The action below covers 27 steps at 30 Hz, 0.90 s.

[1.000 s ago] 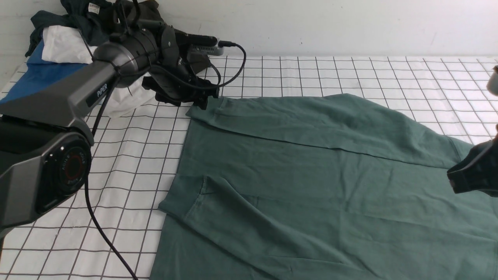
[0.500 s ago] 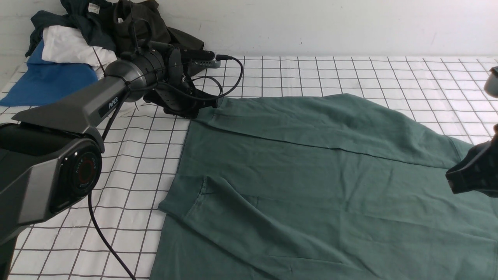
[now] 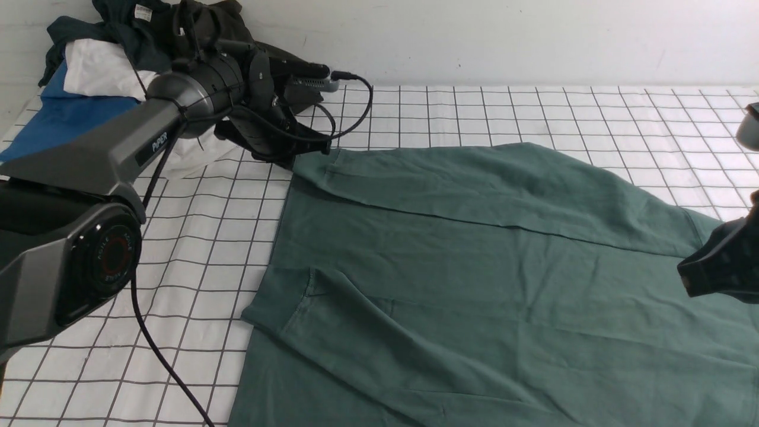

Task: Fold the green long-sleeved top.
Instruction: Use the left arm to clamp the cuff farthest from it

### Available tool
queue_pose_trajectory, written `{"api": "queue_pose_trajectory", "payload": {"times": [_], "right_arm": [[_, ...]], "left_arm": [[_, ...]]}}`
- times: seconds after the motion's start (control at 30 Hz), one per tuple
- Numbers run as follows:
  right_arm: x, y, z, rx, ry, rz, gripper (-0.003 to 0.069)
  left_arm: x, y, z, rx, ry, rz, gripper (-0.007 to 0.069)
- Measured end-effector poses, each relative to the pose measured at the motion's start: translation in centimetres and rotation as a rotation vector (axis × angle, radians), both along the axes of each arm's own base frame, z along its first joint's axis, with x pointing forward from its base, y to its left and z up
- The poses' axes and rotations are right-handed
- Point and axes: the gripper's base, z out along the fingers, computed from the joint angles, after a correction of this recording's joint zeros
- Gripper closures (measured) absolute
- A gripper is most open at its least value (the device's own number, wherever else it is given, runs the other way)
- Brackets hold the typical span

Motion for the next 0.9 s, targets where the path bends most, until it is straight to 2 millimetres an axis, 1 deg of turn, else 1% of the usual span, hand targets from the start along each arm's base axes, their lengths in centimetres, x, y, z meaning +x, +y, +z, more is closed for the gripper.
{"api": "queue_pose_trajectory", "payload": {"times": [0.03,0.13,0.2,0.27,0.37,0.43,0.47,0.5,0.6,0.63,0.67,0.7,0.73,0.83,0.9], "right_arm": [[0.0,0.0,0.0,0.000,0.000,0.000,0.0673],[0.0,0.0,0.0,0.001,0.000,0.000,0.0673],[0.0,0.0,0.0,0.003,0.001,0.000,0.0673],[0.0,0.0,0.0,0.003,0.001,0.000,0.0673],[0.0,0.0,0.0,0.004,-0.004,-0.001,0.0673],[0.1,0.0,0.1,0.005,-0.010,-0.001,0.0673],[0.1,0.0,0.1,0.005,-0.011,-0.002,0.0673],[0.1,0.0,0.1,0.005,-0.011,-0.002,0.0673],[0.1,0.1,0.1,0.006,-0.014,-0.001,0.0673],[0.1,0.1,0.1,0.006,-0.014,0.000,0.0673],[0.1,0.1,0.1,0.006,-0.014,0.000,0.0673],[0.1,0.1,0.1,0.005,-0.014,0.001,0.0673],[0.1,0.1,0.1,0.005,-0.015,0.001,0.0673],[0.1,0.1,0.1,0.005,-0.015,0.001,0.0673],[0.1,0.1,0.1,0.005,-0.015,0.001,0.0673]], "left_arm": [[-0.2,0.0,0.9,-0.003,-0.009,-0.004,0.0631],[-0.4,0.3,2.1,-0.008,-0.023,-0.003,0.0631],[-0.4,0.7,2.0,-0.007,-0.008,0.004,0.0631],[-0.4,1.0,1.7,-0.007,0.008,0.010,0.0631],[0.0,1.6,0.1,-0.009,0.047,0.034,0.0627],[0.3,2.0,-1.4,-0.014,0.074,0.054,0.0601],[0.4,2.0,-2.0,-0.022,0.079,0.062,0.0568],[0.5,2.0,-2.2,-0.023,0.079,0.062,0.0562],[0.9,1.7,-3.4,-0.066,0.070,0.077,0.0433],[1.1,1.6,-3.7,-0.088,0.062,0.082,0.0374],[1.1,1.5,-3.7,-0.095,0.061,0.084,0.0354],[1.3,1.3,-4.0,-0.123,0.052,0.091,0.0286],[1.3,1.2,-4.2,-0.146,0.051,0.097,0.0235],[1.5,0.9,-4.6,-0.195,0.049,0.111,0.0149],[1.6,0.8,-4.6,-0.212,0.046,0.117,0.0137]]}}
